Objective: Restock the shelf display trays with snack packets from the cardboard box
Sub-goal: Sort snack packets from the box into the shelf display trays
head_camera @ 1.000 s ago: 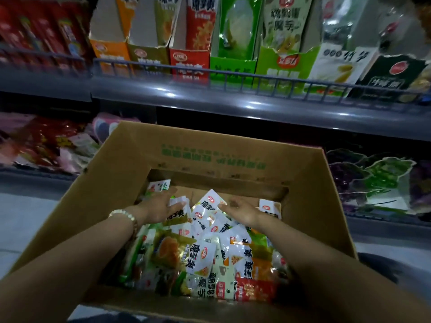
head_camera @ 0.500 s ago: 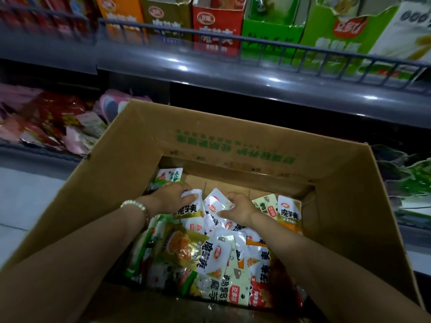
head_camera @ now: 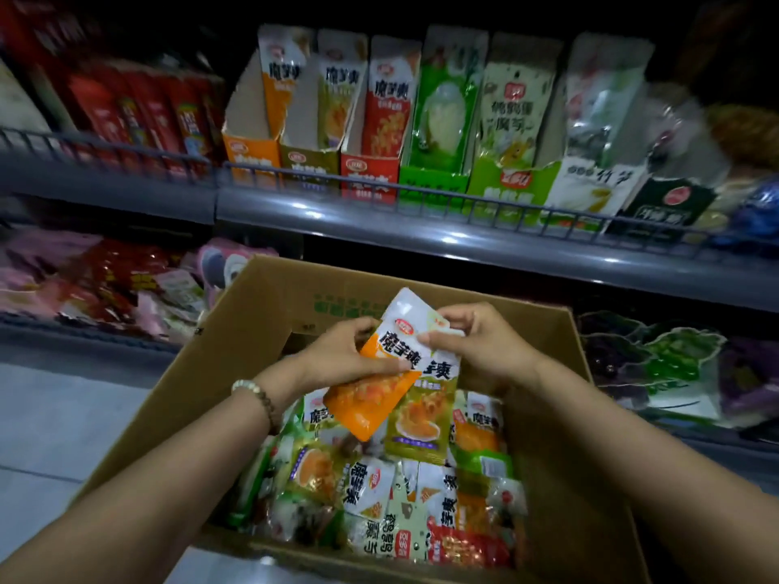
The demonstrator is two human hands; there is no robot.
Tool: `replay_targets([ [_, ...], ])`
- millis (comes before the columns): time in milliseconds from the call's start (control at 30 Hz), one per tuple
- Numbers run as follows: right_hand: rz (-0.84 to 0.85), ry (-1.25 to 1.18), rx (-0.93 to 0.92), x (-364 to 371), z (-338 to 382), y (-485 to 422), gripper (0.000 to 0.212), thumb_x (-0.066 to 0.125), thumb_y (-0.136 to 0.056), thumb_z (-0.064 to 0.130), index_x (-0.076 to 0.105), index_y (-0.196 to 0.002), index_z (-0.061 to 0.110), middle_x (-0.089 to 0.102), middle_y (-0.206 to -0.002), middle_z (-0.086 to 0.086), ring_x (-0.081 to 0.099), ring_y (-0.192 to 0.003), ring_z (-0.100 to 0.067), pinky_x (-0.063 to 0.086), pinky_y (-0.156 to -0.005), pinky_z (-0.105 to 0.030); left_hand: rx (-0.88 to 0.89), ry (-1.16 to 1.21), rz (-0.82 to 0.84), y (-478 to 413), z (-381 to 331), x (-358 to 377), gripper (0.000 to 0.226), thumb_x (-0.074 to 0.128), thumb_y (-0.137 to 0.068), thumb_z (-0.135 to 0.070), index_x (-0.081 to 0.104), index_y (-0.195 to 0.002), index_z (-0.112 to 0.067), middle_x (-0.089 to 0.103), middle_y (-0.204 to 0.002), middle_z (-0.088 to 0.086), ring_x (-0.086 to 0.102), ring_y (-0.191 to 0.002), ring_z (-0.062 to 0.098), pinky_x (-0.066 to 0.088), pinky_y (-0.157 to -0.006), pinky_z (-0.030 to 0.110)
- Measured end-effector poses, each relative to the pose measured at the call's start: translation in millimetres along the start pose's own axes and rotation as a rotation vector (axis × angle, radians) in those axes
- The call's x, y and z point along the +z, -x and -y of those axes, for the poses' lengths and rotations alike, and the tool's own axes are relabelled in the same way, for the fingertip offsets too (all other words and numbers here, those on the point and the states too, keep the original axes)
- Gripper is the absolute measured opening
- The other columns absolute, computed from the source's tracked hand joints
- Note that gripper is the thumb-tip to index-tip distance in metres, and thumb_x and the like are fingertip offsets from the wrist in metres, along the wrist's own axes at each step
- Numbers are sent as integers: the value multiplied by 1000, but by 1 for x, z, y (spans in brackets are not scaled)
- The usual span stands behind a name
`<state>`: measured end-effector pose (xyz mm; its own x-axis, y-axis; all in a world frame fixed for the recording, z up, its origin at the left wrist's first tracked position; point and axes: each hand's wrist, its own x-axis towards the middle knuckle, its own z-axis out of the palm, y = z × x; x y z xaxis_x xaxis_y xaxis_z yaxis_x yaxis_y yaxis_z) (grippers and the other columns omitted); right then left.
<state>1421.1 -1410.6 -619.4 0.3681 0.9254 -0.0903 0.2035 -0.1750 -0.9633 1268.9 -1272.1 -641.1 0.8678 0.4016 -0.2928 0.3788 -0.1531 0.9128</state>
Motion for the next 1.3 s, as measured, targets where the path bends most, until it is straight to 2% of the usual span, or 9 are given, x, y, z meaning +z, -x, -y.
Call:
replay_targets([
  [200,-292,-305,-82,-11,58,23,8,66,-84,9,66,-85,17,71,-80,-7,65,-69,-18,53,-75,-37,-131,349,207,44,-63,16,31,80,-68,-22,64,-95,-18,74,-80,-1,69,-67,12,57,-65,27],
  [333,-513,-534,-42,-9,78,33,6,60,-91,18,62,-91,23,69,-93,-13,63,-80,-25,52,-80,-42,-169,831,311,69,-89,41,39,74,-70,-20,62,-104,-6,72,-96,16,70,-84,27,56,-78,45],
  [433,-581,-600,-84,-9,87,38,10,55,-94,17,63,-90,22,71,-82,-6,65,-68,-15,53,-66,-31,-94,767,389,79,-99,67,33,64,-85,-19,57,-116,-9,68,-112,19,67,-98,36,55,-84,49],
  [500,-548,-584,-90,-12,91,44,5,58,-92,20,61,-95,22,71,-81,-3,66,-68,-13,54,-65,-29,-43,637,247,79,-104,76,23,59,-89,-13,58,-111,-11,71,-105,15,71,-86,29,59,-75,39],
  [567,-464,-517,-83,-18,93,50,28,69,-81,23,56,-106,18,70,-96,-6,67,-82,-17,53,-79,-35,16,558,68,77,-109,73,16,61,-87,-7,61,-103,-8,73,-96,13,72,-74,25,60,-69,34],
  [700,-305,-296,-33,-25,103,63,44,78,-63,27,62,-103,16,70,-104,-4,69,-89,-14,55,-81,-31,130,329,-181,73,-116,60,27,77,-75,-9,67,-100,-12,74,-96,8,71,-83,16,57,-80,30],
  [867,-267,-418,-71,-31,118,65,30,67,-83,12,63,-112,9,74,-96,-6,71,-80,-12,56,-65,-21,251,343,-252,74,-131,51,23,75,-77,-13,67,-97,-21,74,-98,1,70,-85,9,55,-73,19],
  [1067,-253,-313,-112,-41,139,50,85,74,-73,0,32,-134,43,69,-110,-8,69,-95,-24,59,-73,-37,285,390,-285,79,-138,17,32,74,-77,-19,63,-107,-20,74,-99,-2,71,-89,12,56,-72,21],
  [1300,-14,-433,55,-34,173,3,42,64,-80,-3,57,-112,22,71,-104,-10,70,-86,-20,60,-70,-29,288,370,-324,71,-138,-45,31,77,-74,-15,61,-100,-23,74,-85,-10,71,-80,7,53,-63,15],
])
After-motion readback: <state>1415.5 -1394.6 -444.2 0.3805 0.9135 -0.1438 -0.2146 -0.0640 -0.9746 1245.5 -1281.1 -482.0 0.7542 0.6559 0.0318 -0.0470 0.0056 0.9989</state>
